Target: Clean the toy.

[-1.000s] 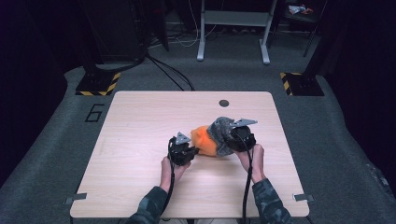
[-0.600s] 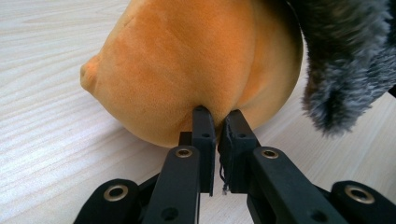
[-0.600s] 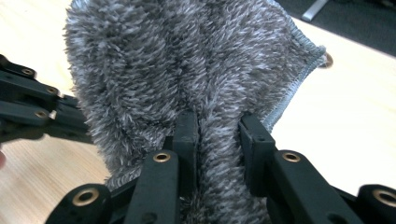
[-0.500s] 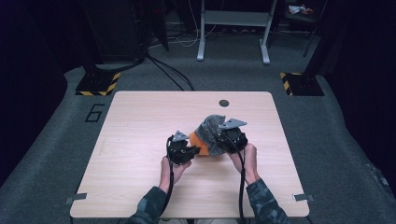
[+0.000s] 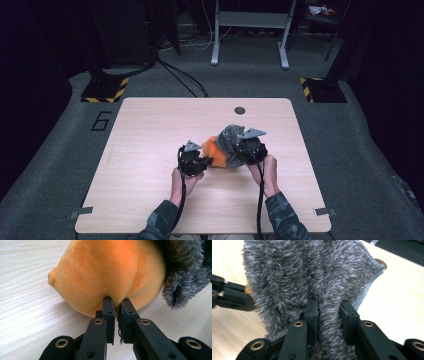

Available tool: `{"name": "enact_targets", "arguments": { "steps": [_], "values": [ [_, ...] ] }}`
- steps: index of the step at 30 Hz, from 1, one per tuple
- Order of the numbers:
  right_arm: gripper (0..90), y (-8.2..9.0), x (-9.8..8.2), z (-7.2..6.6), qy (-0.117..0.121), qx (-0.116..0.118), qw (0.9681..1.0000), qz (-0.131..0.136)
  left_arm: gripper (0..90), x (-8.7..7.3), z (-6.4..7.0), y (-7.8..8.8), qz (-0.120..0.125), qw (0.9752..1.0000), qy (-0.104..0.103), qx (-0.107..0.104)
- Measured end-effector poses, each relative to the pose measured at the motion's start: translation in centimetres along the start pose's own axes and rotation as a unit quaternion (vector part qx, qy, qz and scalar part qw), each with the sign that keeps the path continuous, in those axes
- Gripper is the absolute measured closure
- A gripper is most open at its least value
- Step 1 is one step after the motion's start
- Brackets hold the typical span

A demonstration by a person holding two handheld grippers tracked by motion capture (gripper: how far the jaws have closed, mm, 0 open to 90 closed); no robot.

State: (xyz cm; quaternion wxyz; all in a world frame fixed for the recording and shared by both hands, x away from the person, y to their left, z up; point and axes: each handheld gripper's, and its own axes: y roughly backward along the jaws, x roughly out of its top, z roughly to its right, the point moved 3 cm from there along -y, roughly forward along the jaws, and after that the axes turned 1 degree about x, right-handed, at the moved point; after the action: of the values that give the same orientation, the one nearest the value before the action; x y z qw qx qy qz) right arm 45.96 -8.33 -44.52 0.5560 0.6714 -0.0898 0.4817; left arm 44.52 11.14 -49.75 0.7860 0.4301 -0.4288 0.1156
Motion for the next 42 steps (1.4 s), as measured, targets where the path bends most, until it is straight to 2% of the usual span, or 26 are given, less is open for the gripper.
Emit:
{"name": "enact_targets", "arguments": {
  "steps": [8, 11, 14, 19, 23, 26, 29, 32, 35, 37, 42],
  "values": [
    [71.4, -0.9, -2.0, 2.0, -0.028, -0.011, 0.9993, -0.023, 84.3, -0.1, -0.1, -0.1, 0.000, 1.0000, 0.000, 0.001],
    [71.4, -1.4, -2.6, 2.7, -0.046, -0.009, 0.9983, -0.034, 84.3, -0.1, -0.1, -0.1, 0.000, 1.0000, 0.002, 0.000],
    [71.4, -2.1, -3.1, 3.3, -0.052, -0.014, 0.9975, -0.047, 84.4, -0.1, -0.1, -0.2, 0.001, 1.0000, 0.003, 0.001],
    [71.5, -3.8, -4.6, 3.8, -0.070, -0.014, 0.9943, -0.079, 84.4, -0.2, -0.3, -0.2, 0.000, 1.0000, 0.006, -0.002],
    [71.4, -4.7, -5.3, 4.2, -0.081, -0.007, 0.9926, -0.091, 84.3, -0.2, -0.4, -0.1, 0.001, 1.0000, 0.004, -0.001],
    [71.5, -4.0, -5.2, 4.5, -0.082, -0.010, 0.9936, -0.077, 84.4, -0.1, -0.4, 0.0, 0.004, 1.0000, 0.004, 0.001],
    [71.6, -2.6, -4.5, 4.7, -0.079, -0.017, 0.9951, -0.056, 84.3, -0.1, -0.4, 0.0, 0.004, 1.0000, 0.002, 0.004],
    [71.7, -0.8, -3.2, 4.5, -0.077, -0.014, 0.9965, -0.030, 84.3, 0.0, -0.2, 0.0, 0.005, 1.0000, -0.002, 0.005],
    [71.7, 0.8, -1.4, 3.6, -0.062, 0.002, 0.9981, -0.004, 84.3, 0.1, -0.1, 0.0, 0.007, 1.0000, -0.005, 0.004],
    [71.7, 1.5, -0.2, 2.5, -0.037, 0.011, 0.9993, 0.006, 84.2, 0.1, 0.0, 0.0, 0.002, 1.0000, -0.007, 0.006],
    [71.4, 1.3, 1.4, 0.0, -0.003, 0.030, 0.9995, 0.008, 84.2, 0.2, 0.1, -0.1, 0.002, 0.9998, -0.017, 0.004]
  ]
}}
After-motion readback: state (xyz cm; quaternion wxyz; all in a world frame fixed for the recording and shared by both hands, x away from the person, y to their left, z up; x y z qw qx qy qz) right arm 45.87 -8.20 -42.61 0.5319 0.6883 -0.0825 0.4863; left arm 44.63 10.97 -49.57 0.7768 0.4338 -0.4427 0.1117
